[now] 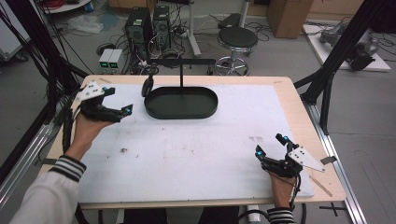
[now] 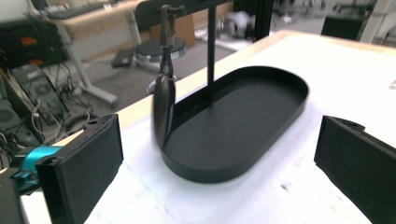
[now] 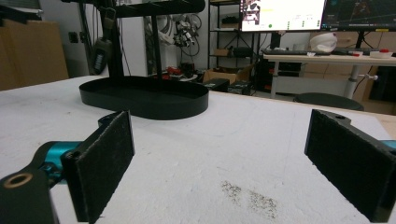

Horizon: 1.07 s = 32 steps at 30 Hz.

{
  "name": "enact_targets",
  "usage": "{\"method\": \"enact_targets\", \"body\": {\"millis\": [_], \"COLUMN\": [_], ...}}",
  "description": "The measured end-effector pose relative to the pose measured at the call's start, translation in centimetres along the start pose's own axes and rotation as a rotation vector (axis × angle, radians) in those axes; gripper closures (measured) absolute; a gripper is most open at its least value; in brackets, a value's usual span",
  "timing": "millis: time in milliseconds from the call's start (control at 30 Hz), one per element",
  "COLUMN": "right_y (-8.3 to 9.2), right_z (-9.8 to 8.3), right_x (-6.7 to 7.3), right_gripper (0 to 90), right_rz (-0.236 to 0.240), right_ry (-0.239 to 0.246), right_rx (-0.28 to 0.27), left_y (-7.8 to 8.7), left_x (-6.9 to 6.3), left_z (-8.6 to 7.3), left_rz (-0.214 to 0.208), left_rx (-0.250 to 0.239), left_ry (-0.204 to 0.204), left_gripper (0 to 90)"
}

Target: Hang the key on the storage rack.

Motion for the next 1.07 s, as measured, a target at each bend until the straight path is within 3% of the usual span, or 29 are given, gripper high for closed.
{"method": "enact_targets", "body": {"millis": [167,233,367,467,567,767,900,1067], "right_y": [0.1,0.0,0.1,0.0,0.0,0.0,0.0,0.0], "right_z": [0.0,0.0,0.0,0.0,0.0,0.0,0.0,0.0], "right_x": [0.1,0.1,0.1,0.0,0.0,0.1,0.1,0.1], "right_gripper": [7.3,7.3,7.3,7.3,7.3,7.3,7.3,7.3], "right_rz": [0.001,0.002,0.005,0.003,0.003,0.002,0.0,0.002], "right_ry": [0.004,0.006,0.008,0.016,0.01,0.005,0.014,0.014], "right_rx": [-0.007,-0.006,-0.005,-0.009,-0.004,0.0,0.0,-0.001], "left_y": [4.6,6.1,8.2,9.4,10.4,11.3,11.8,11.9], "left_x": [-1.5,-2.0,-2.7,-3.0,-3.3,-3.7,-3.8,-3.9], "left_z": [-1.8,-2.6,-4.6,-6.0,-7.2,-9.3,-9.2,-9.2], "left_rz": [0.017,0.033,0.045,0.085,0.105,0.117,0.127,0.124], "left_rx": [-0.062,-0.09,-0.103,-0.131,-0.176,-0.2,-0.265,-0.267], "left_ry": [0.017,0.002,0.038,0.044,0.077,0.071,0.073,0.058], "left_gripper": [1.7,1.7,1.7,1.7,1.7,1.7,1.7,1.7]}}
Point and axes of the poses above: each handheld gripper's, and its own axes: y roughly backward along the jaws, z roughly out of its top, x roughly to its left, the point moved 4 cm from there along -y, roughly forward along the jaws, and after that the axes turned 13 degrees about -x, right-handed, at the moved point
